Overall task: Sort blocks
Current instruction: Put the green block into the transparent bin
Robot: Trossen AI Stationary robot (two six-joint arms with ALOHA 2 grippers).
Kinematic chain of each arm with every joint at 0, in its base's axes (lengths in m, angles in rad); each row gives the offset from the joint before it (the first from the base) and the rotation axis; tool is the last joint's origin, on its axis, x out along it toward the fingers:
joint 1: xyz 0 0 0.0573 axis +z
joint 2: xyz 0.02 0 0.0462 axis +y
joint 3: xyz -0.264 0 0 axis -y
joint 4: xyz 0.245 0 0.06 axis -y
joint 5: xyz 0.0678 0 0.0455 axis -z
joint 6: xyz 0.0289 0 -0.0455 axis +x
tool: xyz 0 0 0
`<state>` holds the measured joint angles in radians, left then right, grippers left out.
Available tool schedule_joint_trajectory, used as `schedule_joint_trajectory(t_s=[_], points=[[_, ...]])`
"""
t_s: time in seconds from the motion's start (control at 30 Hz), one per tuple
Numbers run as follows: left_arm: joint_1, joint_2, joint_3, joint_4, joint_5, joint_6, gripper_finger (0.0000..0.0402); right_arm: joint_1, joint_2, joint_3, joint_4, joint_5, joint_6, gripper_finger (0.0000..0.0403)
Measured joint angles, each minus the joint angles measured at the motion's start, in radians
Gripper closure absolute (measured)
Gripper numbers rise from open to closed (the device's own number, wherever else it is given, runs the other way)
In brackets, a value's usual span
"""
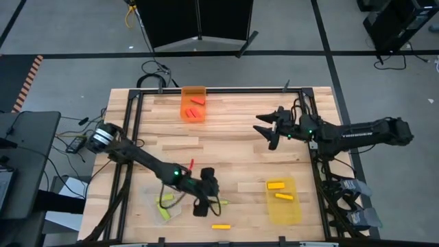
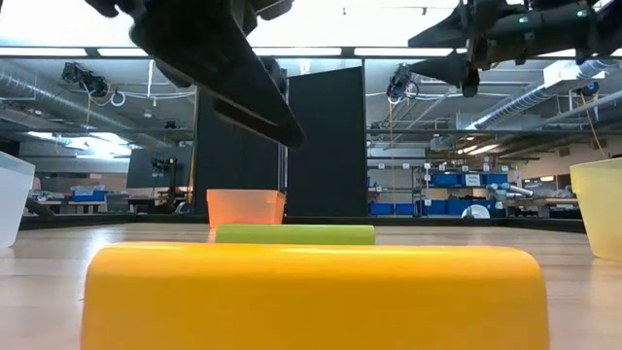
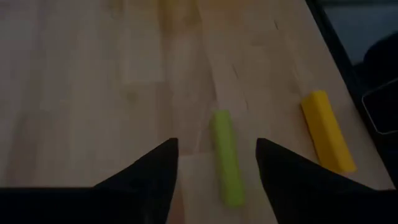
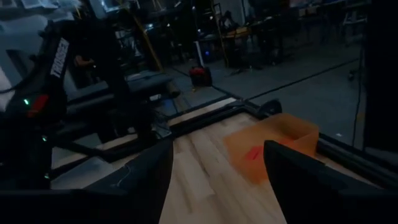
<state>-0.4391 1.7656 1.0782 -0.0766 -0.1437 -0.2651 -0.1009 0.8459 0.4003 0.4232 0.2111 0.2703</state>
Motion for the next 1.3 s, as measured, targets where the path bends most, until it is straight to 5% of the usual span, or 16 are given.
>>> schedule_joint_trajectory(t_s=[0.33, 0.8, 0.97, 1.17, 1.3], points=[[-0.017, 0.16, 0.19, -0.187, 0.017, -0.004, 0.0103, 0.155, 0.042, 0.001, 0.003, 0.14, 0.002, 0.0142], [-0.027, 0.266, 0.191, -0.181, 0.027, -0.107, 0.0118, 0.353, 0.095, 0.003, 0.034, 0.299, 0.055, 0.0145], [-0.029, 0.269, 0.192, -0.189, -0.043, -0.132, 0.0172, 0.429, 0.15, 0.006, 0.085, 0.315, 0.084, 0.0145], [-0.024, 0.265, 0.191, -0.212, -0.073, -0.137, 0.0336, 0.547, 0.26, 0.027, 0.144, 0.316, 0.096, 0.0149], [-0.022, 0.249, 0.189, -0.236, -0.101, -0.165, 0.0336, 0.614, 0.36, 0.09, 0.145, 0.317, 0.09, 0.0155]])
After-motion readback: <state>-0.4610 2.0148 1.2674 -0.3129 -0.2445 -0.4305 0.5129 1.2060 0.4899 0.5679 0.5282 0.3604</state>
